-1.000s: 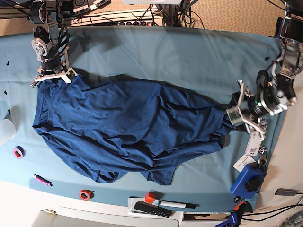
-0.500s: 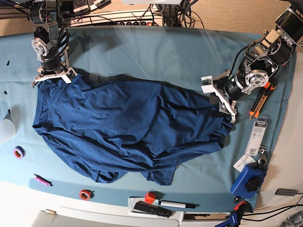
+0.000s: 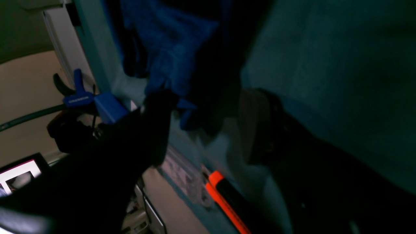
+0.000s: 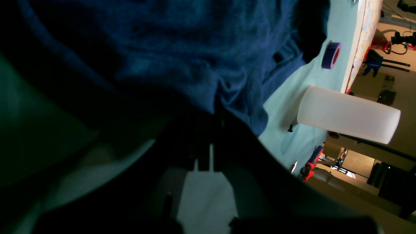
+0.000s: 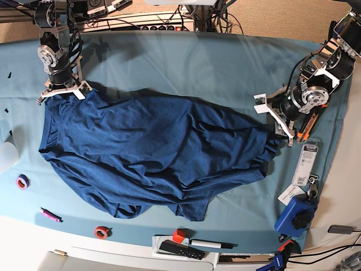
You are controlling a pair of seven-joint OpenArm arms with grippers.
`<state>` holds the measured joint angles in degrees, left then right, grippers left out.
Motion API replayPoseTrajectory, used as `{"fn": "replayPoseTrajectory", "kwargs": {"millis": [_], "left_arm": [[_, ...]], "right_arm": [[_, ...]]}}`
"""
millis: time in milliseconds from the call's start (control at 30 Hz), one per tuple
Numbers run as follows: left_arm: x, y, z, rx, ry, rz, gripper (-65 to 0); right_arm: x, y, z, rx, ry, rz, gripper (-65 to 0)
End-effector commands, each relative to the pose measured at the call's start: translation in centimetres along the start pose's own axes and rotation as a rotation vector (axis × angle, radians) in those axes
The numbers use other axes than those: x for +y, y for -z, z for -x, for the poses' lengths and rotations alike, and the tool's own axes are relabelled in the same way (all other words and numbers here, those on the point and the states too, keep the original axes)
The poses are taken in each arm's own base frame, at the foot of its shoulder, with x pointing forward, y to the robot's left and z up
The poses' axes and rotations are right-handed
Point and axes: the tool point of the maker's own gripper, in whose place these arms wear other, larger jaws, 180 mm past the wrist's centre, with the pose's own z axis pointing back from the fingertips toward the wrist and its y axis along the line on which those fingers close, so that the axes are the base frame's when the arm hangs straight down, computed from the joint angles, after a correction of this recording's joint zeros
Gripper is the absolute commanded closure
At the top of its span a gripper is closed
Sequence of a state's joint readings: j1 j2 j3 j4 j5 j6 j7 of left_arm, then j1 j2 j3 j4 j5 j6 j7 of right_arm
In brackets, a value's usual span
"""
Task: Layout the t-shirt on the table in an organized manner, then fold the t-shirt properly
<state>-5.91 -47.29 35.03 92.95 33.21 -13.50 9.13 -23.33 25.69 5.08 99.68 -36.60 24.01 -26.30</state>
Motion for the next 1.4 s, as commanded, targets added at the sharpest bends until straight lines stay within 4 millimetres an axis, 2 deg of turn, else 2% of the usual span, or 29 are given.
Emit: {"fn": "replayPoseTrajectory", "kwargs": {"millis": [0, 233, 400, 600, 867, 900, 967, 1100, 1267, 1367], "left_arm": [[1.7, -0.2, 0.3, -0.003, 0.007, -0.046, -33.9], [1.7, 0.4, -1.0, -0.039, -0.024, -0.061, -33.9], [1.1, 1.5, -0.3, -0.026, -0.051, -0.043, -33.9], [1.6, 2.6, 1.3, 0.011, -0.082, -0.044, -33.9], [2.0, 3.0, 0.1, -0.024, -0.147, -0.049, -33.5], [2.0, 3.1, -0.3, -0.036, -0.16, -0.049, -31.6], [2.0, 3.3, -0.9, -0.056, -0.186, -0.049, -23.4], [2.3, 3.5, -2.3, -0.101, -0.238, -0.052, -0.4], [3.1, 3.8, -3.4, -0.136, -0.304, -0.07, 0.0], [5.0, 3.7, -3.2, -0.13, -0.337, -0.148, 0.0]], "right_arm": [[-1.5, -0.1, -0.1, -0.008, -0.011, 0.039, 0.0], [-1.5, -0.1, -0.1, -0.008, -0.011, 0.039, 0.0], [-1.5, -0.1, 0.0, -0.007, -0.011, 0.039, 0.0], [-1.5, -0.1, 0.0, -0.004, -0.011, 0.04, 0.0], [-1.7, -0.1, 0.0, -0.005, -0.004, 0.053, 0.0], [-2.0, -0.1, 0.0, -0.005, 0.003, 0.069, 0.0], [-2.7, -0.2, 0.0, -0.006, 0.018, 0.106, 0.0], [-4.2, -0.4, 0.1, -0.007, 0.055, 0.19, 0.0], [-5.4, -0.6, 0.0, -0.007, 0.08, 0.25, 0.0], [-6.4, -0.5, 0.2, 0.003, 0.071, 0.268, 0.0]]}}
